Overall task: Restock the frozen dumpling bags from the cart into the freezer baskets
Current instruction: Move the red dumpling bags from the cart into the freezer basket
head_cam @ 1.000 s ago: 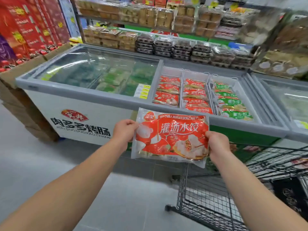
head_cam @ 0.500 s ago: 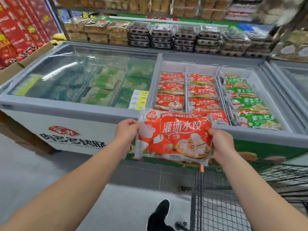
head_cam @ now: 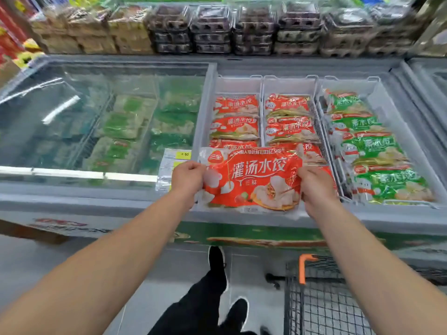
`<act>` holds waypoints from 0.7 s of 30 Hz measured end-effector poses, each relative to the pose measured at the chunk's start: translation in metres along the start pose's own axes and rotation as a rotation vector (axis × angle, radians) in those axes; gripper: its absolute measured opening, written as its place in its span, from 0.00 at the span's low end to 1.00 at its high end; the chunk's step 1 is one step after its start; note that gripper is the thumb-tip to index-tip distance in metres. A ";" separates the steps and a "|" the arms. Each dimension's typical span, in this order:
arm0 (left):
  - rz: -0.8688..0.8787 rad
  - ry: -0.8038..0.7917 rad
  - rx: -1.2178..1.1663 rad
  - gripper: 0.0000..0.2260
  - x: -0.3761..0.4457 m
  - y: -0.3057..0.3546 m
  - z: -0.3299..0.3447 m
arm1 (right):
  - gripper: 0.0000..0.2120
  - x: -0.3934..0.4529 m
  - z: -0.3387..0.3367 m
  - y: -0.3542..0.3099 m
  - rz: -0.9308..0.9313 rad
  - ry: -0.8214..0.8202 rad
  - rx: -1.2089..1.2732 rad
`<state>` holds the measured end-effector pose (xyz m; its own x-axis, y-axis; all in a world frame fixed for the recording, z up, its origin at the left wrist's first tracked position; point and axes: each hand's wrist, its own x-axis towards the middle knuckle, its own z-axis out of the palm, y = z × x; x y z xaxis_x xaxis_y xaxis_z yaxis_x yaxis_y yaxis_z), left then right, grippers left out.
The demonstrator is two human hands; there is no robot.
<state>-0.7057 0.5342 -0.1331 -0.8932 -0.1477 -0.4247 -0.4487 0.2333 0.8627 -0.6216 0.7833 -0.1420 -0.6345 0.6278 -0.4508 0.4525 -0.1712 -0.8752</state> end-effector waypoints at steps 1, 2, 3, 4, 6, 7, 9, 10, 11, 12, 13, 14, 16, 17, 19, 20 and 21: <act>-0.012 -0.010 -0.003 0.09 0.009 0.004 0.006 | 0.11 0.012 0.004 0.000 0.004 0.008 -0.013; -0.016 -0.015 0.004 0.09 0.023 0.004 0.012 | 0.11 0.024 0.009 0.000 0.012 0.019 -0.021; -0.020 -0.023 0.020 0.08 0.034 0.007 0.018 | 0.10 0.037 0.015 0.001 0.022 0.033 -0.023; -0.030 -0.037 0.027 0.07 0.047 0.008 0.024 | 0.10 0.051 0.023 0.002 0.033 0.051 -0.029; -0.045 -0.042 0.032 0.03 0.066 0.014 0.034 | 0.09 0.070 0.038 0.000 0.050 0.073 -0.053; -0.056 -0.050 0.057 0.06 0.071 0.019 0.037 | 0.09 0.078 0.046 -0.001 0.045 0.078 -0.073; -0.069 -0.109 0.117 0.08 0.085 0.024 0.047 | 0.08 0.089 0.059 0.001 0.071 0.102 -0.115; -0.064 -0.132 0.145 0.06 0.094 0.024 0.053 | 0.08 0.095 0.063 0.002 0.084 0.107 -0.134; -0.058 -0.137 0.182 0.04 0.105 0.023 0.060 | 0.08 0.103 0.068 0.004 0.088 0.114 -0.172; -0.039 -0.131 0.220 0.04 0.111 0.021 0.065 | 0.08 0.108 0.071 0.006 0.077 0.116 -0.211; -0.024 -0.116 0.253 0.04 0.114 0.017 0.070 | 0.10 0.110 0.073 0.008 0.067 0.107 -0.259; -0.023 -0.109 0.294 0.04 0.122 0.012 0.078 | 0.11 0.119 0.077 0.011 0.061 0.100 -0.307; 0.016 -0.106 0.390 0.05 0.133 0.003 0.093 | 0.12 0.135 0.084 0.016 0.069 0.082 -0.400; 0.044 -0.104 0.443 0.06 0.135 0.000 0.097 | 0.12 0.137 0.087 0.016 0.080 0.069 -0.437; 0.069 -0.094 0.493 0.06 0.140 -0.001 0.109 | 0.13 0.153 0.093 0.020 0.094 0.028 -0.490; 0.080 -0.090 0.516 0.05 0.143 -0.002 0.115 | 0.12 0.160 0.097 0.021 0.096 0.000 -0.519; 0.084 -0.083 0.547 0.04 0.145 -0.001 0.120 | 0.11 0.167 0.102 0.021 0.102 -0.030 -0.558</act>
<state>-0.8378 0.6276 -0.2283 -0.9158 -0.0361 -0.4001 -0.3056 0.7091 0.6355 -0.7817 0.8068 -0.2534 -0.5842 0.6058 -0.5400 0.7696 0.2023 -0.6056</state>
